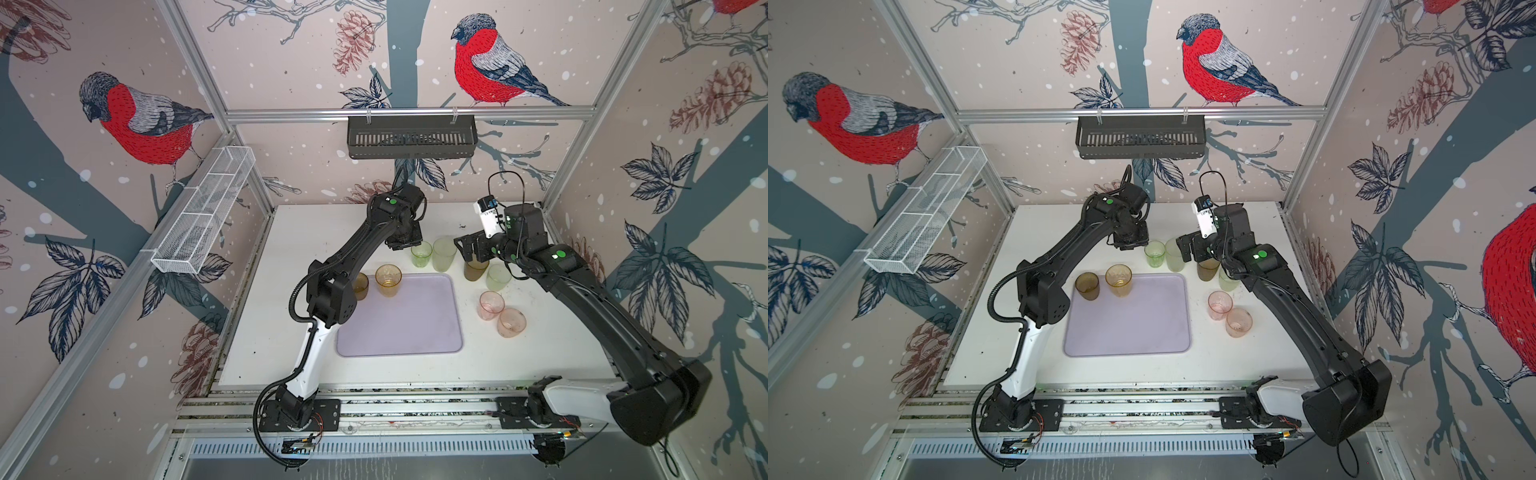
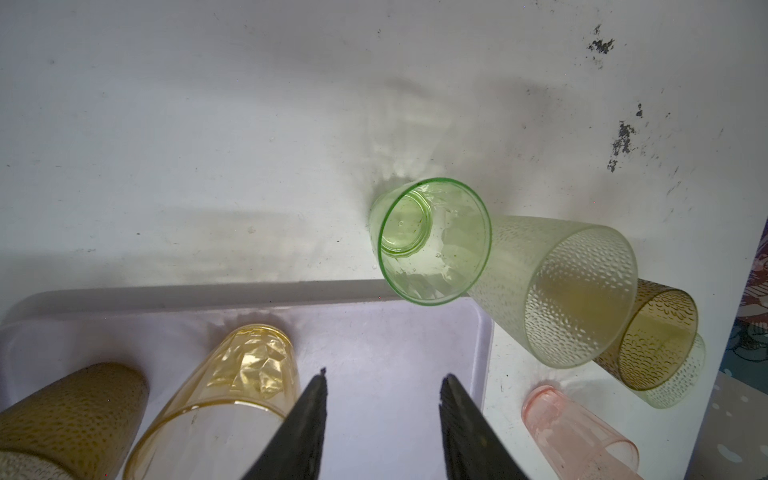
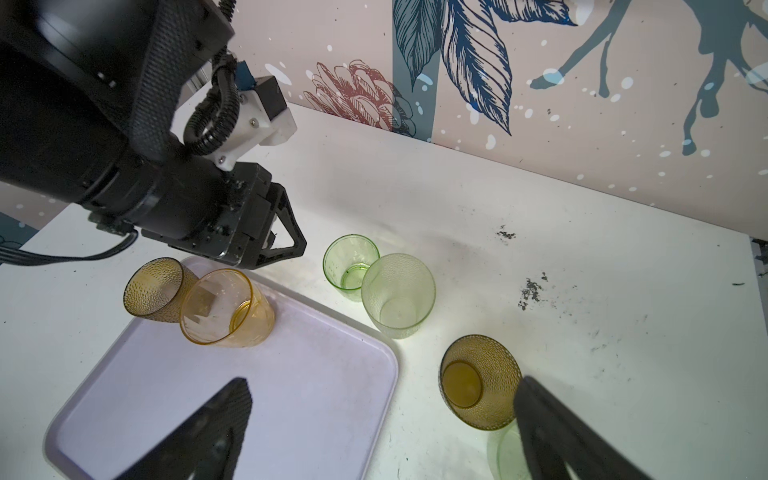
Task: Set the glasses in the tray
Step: 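Move the left gripper to the small green glass beyond the tray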
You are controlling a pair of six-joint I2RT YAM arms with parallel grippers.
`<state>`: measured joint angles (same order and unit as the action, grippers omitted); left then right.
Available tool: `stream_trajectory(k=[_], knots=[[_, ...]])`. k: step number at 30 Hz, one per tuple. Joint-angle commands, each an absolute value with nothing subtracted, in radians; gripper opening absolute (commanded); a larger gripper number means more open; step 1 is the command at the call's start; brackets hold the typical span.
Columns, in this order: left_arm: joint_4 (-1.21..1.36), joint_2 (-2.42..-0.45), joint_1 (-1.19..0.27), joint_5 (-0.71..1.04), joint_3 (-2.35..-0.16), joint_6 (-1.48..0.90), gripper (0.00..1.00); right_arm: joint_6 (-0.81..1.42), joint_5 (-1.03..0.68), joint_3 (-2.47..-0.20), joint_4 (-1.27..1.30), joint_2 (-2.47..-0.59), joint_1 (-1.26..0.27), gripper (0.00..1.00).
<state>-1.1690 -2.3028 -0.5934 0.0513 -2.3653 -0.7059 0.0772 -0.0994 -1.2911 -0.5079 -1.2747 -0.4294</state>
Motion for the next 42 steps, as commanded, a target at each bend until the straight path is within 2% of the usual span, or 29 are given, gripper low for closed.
stream_trajectory(k=[1,20,29,34,42], knots=[[-1.107,-2.285,-0.598,0.022,-2.322,-0.699,0.46,0.102,-0.101,-1.29,-0.526,-1.272,-0.425,1.0],[-0.805,-2.286,-0.577,0.039,-2.147,-0.629,0.47,0.197,-0.072,-1.459,-0.657,-1.357,-0.445,1.0],[-0.818,-2.324,-0.554,0.035,-2.174,-0.59,0.44,0.168,-0.096,-1.452,-0.603,-1.411,-0.443,0.99],[-0.915,-2.377,-0.551,0.022,-2.279,-0.547,0.42,0.169,-0.119,-1.387,-0.563,-1.387,-0.437,1.0],[-0.895,-2.375,-0.553,0.043,-2.258,-0.528,0.39,0.179,-0.105,-1.343,-0.563,-1.347,-0.437,1.0]])
